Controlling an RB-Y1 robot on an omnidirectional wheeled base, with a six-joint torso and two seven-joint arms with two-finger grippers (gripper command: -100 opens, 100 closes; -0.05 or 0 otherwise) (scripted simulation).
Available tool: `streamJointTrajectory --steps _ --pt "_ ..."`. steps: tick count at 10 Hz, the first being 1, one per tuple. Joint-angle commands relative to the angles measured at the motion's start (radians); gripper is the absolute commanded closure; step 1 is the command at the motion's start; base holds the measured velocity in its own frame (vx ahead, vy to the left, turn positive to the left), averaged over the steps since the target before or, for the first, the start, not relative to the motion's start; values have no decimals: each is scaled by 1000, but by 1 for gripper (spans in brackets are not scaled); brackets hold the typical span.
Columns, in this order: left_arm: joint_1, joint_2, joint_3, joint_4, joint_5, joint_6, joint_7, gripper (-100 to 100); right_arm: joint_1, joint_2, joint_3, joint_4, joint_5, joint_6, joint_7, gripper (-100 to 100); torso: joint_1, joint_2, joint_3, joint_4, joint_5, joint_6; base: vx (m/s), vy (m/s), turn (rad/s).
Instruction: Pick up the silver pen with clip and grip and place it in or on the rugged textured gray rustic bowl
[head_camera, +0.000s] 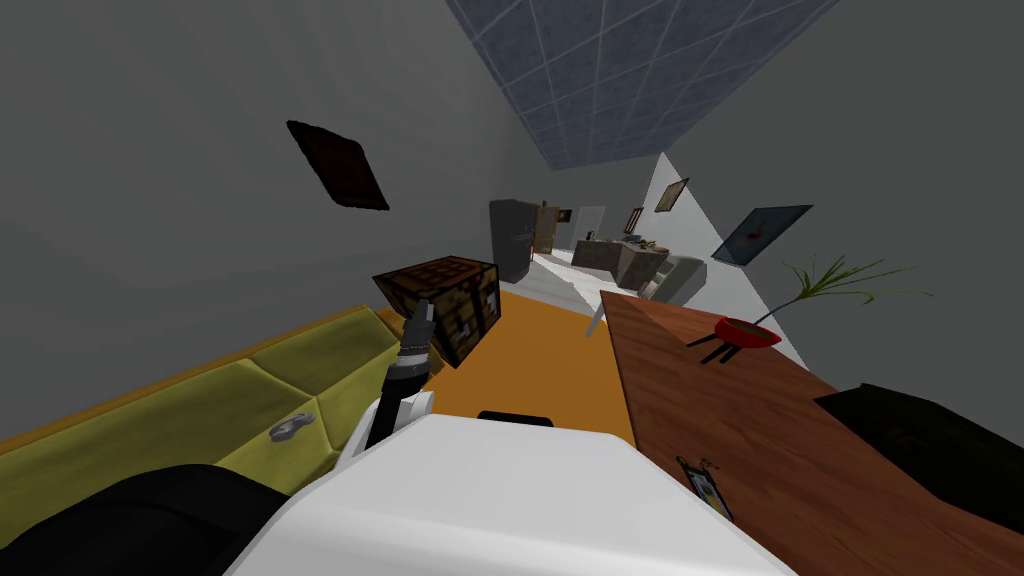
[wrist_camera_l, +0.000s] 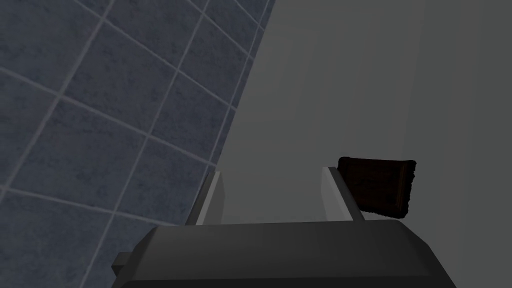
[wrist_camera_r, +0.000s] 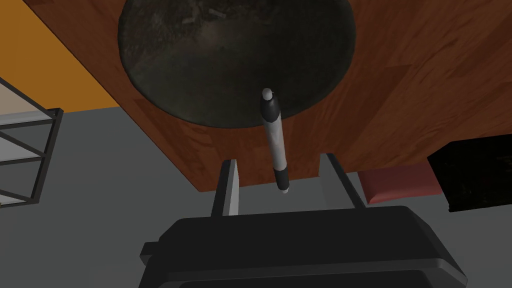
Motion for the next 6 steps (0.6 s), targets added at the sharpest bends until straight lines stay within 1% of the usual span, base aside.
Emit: streamJointTrajectory --steps 1,4,5,6 --pt "0 0 0 0 0 0 0 0 0 0 0 0 0 0 0 -100 0 0 0 0 0 0 0 0 0" --pt "0 0 0 0 0 0 0 0 0 0 0 0 0 0 0 -100 2 0 0 0 0 0 0 0 0" --pt "0 0 0 0 0 0 0 0 0 0 0 0 0 0 0 0 2 0 0 0 0 0 0 0 0" --pt "0 0 0 0 0 0 0 0 30 -16 -26 -29 -21 15 -4 -100 2 0 0 0 0 0 0 2 -41"
